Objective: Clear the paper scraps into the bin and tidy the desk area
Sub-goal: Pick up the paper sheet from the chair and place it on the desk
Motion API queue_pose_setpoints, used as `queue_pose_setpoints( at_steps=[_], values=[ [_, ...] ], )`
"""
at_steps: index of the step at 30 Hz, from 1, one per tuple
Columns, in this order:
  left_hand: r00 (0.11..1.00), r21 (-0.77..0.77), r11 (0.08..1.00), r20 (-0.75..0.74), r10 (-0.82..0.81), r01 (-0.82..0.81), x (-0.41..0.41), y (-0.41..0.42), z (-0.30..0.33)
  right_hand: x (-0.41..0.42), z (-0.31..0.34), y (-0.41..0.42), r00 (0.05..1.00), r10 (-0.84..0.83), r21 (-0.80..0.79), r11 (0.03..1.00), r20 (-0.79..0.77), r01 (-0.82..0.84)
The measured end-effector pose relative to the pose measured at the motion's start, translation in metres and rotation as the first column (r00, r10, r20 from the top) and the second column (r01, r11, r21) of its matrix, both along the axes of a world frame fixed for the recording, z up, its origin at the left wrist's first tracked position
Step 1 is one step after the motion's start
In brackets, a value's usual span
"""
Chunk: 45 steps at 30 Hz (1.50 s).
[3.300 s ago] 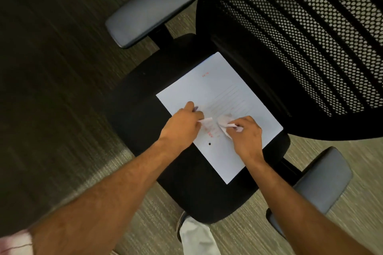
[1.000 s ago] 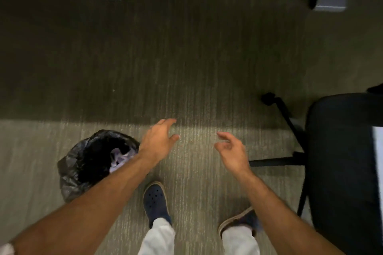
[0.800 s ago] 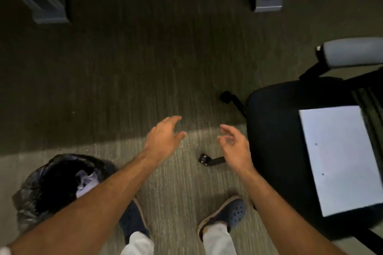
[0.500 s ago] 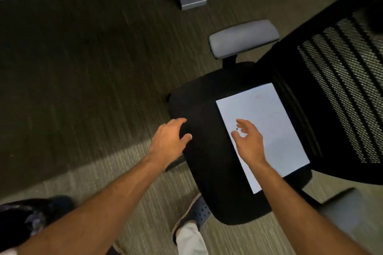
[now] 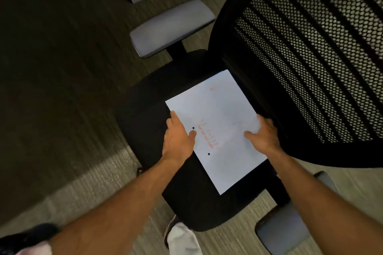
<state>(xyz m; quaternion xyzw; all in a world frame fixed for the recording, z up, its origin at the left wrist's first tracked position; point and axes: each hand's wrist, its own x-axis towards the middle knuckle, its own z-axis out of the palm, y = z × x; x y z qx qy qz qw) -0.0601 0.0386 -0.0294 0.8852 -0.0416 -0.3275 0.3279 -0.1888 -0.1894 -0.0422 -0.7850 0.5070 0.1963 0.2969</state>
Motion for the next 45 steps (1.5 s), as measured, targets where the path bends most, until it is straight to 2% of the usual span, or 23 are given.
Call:
queue_pose_setpoints(
  at_steps=[2,5,9,14,18,22,29,34,39,45],
  values=[
    [0.995,-0.053,0.995,-0.063,0.081,-0.084,0.0,0.002,-0.001,0.001,-0.002,0.001,1.0,-0.01,0.004,1.0,-0.022,0.01],
    [0.965,-0.094,0.978,-0.199,0.168,-0.189,-0.001,0.012,0.003,0.002,0.001,0.013,0.999,-0.032,0.097,0.995,-0.008,0.033],
    [0.973,-0.057,0.985,-0.172,0.152,-0.164,0.008,0.043,0.011,0.003,0.011,0.04,0.998,-0.064,0.229,0.972,0.021,0.058],
    [0.983,-0.055,0.99,-0.142,0.118,-0.127,0.036,0.094,0.045,0.014,0.054,0.083,0.99,-0.1,0.269,0.961,0.104,0.069],
    [0.989,-0.096,0.988,-0.097,0.11,-0.119,0.062,0.152,0.113,0.033,0.132,0.143,0.953,-0.154,0.29,0.954,0.262,0.075],
    [0.992,-0.177,0.976,-0.036,0.119,-0.124,0.091,0.218,0.211,0.063,0.228,0.204,0.912,-0.145,0.287,0.957,0.385,0.031],
    [0.974,-0.255,0.967,0.212,0.078,-0.021,0.141,0.339,0.399,0.132,0.415,0.319,0.806,-0.138,0.321,0.945,0.575,-0.067],
    [0.916,-0.333,0.93,0.305,0.259,-0.152,0.186,0.41,0.511,0.192,0.521,0.384,0.756,-0.14,0.394,0.904,0.639,-0.165],
    [0.847,-0.403,0.889,0.373,0.378,-0.219,0.243,0.456,0.574,0.265,0.59,0.426,0.694,-0.057,0.338,0.9,0.717,-0.276],
    [0.812,-0.407,0.865,0.372,0.45,-0.293,0.326,0.505,0.605,0.365,0.632,0.46,0.647,0.013,0.322,0.86,0.763,-0.396]
  ],
)
